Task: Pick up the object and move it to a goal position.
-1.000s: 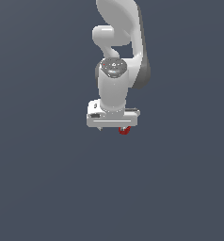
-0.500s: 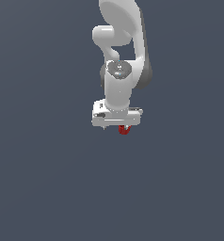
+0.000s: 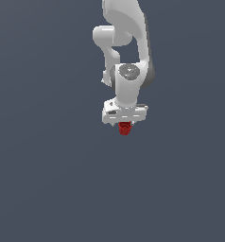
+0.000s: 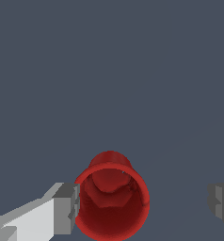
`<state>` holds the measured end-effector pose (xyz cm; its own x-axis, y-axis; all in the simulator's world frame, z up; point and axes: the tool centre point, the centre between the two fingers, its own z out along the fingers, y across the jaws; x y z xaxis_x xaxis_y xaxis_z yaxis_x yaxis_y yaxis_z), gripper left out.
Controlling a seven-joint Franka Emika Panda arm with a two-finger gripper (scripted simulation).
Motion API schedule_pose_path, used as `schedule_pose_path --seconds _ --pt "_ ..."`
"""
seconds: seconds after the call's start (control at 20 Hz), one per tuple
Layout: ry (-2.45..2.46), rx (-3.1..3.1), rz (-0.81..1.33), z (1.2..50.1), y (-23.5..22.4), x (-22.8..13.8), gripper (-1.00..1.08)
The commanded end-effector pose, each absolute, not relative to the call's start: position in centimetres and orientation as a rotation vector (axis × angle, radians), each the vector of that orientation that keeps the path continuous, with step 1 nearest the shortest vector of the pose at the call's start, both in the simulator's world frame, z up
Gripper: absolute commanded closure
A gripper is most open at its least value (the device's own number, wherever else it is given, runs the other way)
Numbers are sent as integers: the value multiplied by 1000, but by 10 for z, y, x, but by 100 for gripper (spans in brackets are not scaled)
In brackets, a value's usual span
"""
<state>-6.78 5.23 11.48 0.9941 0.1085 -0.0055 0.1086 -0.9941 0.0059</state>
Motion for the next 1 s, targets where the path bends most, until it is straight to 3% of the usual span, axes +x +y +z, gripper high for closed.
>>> schedule_pose_path --seconds 0.0,0.35,0.95 --pt "191 3132 -4 108 59 -80 -92" --pt "224 3133 0 98 70 -98 -92" --pt "227 3133 -1 79 71 -100 -92"
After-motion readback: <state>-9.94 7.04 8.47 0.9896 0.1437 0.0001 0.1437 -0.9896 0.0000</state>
